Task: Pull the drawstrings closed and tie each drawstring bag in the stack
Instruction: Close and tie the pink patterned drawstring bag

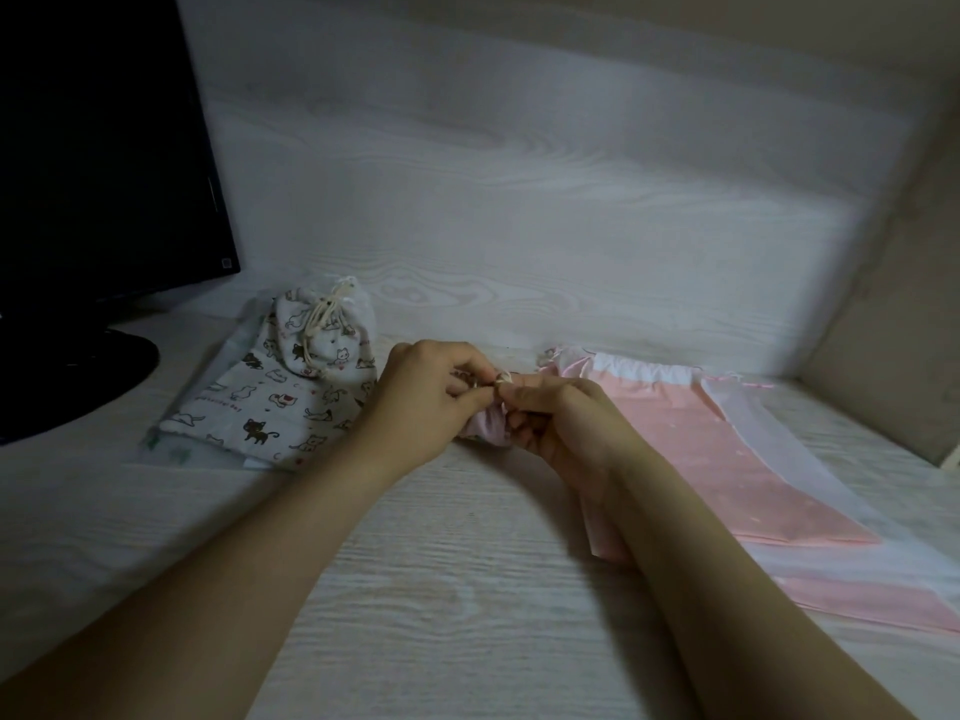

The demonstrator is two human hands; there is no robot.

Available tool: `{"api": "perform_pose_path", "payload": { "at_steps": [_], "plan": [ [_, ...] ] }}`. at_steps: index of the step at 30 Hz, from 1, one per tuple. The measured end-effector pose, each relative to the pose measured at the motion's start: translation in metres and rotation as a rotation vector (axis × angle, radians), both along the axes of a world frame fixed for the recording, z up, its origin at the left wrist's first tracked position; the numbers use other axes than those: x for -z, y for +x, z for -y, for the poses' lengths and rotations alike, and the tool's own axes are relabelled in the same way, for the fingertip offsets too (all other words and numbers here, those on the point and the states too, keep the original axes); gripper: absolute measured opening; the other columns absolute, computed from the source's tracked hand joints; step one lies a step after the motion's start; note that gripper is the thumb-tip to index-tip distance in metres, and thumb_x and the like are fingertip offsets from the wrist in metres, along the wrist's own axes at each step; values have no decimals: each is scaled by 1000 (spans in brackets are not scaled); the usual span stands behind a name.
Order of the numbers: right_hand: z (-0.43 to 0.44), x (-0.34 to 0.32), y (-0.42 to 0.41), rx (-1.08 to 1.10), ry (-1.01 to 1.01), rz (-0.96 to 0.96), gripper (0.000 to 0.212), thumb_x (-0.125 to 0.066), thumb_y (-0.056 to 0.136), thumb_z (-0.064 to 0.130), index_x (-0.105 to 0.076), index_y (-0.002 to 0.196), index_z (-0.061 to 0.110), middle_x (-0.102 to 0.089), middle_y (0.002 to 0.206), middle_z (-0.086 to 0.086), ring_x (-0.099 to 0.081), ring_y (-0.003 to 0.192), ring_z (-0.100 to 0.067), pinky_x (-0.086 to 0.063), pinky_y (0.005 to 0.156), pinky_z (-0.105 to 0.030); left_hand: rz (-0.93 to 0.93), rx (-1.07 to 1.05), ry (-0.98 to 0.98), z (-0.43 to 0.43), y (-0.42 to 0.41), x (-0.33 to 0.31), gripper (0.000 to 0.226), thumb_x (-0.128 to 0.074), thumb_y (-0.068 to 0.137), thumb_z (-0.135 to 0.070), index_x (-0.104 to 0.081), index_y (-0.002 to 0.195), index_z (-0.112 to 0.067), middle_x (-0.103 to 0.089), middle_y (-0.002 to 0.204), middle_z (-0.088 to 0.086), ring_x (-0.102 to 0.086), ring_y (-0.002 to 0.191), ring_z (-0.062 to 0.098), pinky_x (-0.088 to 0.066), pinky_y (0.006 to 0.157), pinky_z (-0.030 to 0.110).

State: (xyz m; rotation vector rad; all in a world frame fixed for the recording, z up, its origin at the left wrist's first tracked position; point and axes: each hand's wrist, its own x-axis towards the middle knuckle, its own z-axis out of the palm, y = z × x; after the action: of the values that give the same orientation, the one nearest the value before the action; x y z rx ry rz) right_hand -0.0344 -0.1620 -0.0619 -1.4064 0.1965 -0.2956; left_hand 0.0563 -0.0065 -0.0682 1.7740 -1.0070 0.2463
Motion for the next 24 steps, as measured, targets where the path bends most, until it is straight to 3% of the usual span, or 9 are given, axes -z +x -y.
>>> {"api": "perform_pose_path", "payload": {
  "at_steps": [3,7,12,15,17,20,24],
  "plan": [
    [-1,1,-1,25,-27,2,18,-64,94,-3,-71,77,1,-59,66,-10,-58,56,-12,-50,54,-22,53,-34,-2,0,4,2,16,-87,83,-9,-84,92,-23,-80,88,-13,-75,74,0,-64,80,31],
    [0,5,1,63,-106,54,12,-67,93,-4,-73,83,-3,-63,64,-8,-58,54,-11,-49,54,-19,94,-21,42,0,10,4,15,-85,84,-9,-82,87,-23,-78,88,-12,-75,78,5,-64,81,35],
    [2,10,2,54,-293,112,10,-71,91,-5,-79,96,-2,-72,69,-8,-58,56,-10,-46,55,-18,175,37,191,0,8,6,16,-74,90,-21,-60,81,-21,-53,102,-12,-60,85,9,-54,77,35],
    [1,13,3,59,-463,130,15,-73,91,-5,-80,92,8,-75,69,2,-66,59,-3,-52,60,-16,247,-56,262,-2,7,6,27,-62,85,-38,-47,69,-23,-46,96,-13,-57,76,12,-48,71,39],
    [0,13,6,98,-596,140,9,-77,90,1,-81,96,6,-78,75,0,-70,65,-5,-54,64,-20,320,-129,299,-4,5,4,27,-56,79,-43,-41,65,-25,-46,90,-14,-51,71,8,-43,79,38],
    [1,14,9,187,-679,162,5,-81,88,7,-82,94,7,-79,76,-3,-74,66,-10,-60,67,-29,356,-183,266,-6,8,2,23,-63,76,-46,-54,67,-27,-54,87,-13,-55,71,8,-46,90,40],
    [4,13,9,198,-610,190,4,-82,87,5,-82,89,8,-79,76,-6,-75,70,-21,-65,76,-48,174,-50,46,-6,10,0,13,-85,77,-33,-73,76,-30,-63,89,-13,-65,75,6,-56,70,26]
  ]
}}
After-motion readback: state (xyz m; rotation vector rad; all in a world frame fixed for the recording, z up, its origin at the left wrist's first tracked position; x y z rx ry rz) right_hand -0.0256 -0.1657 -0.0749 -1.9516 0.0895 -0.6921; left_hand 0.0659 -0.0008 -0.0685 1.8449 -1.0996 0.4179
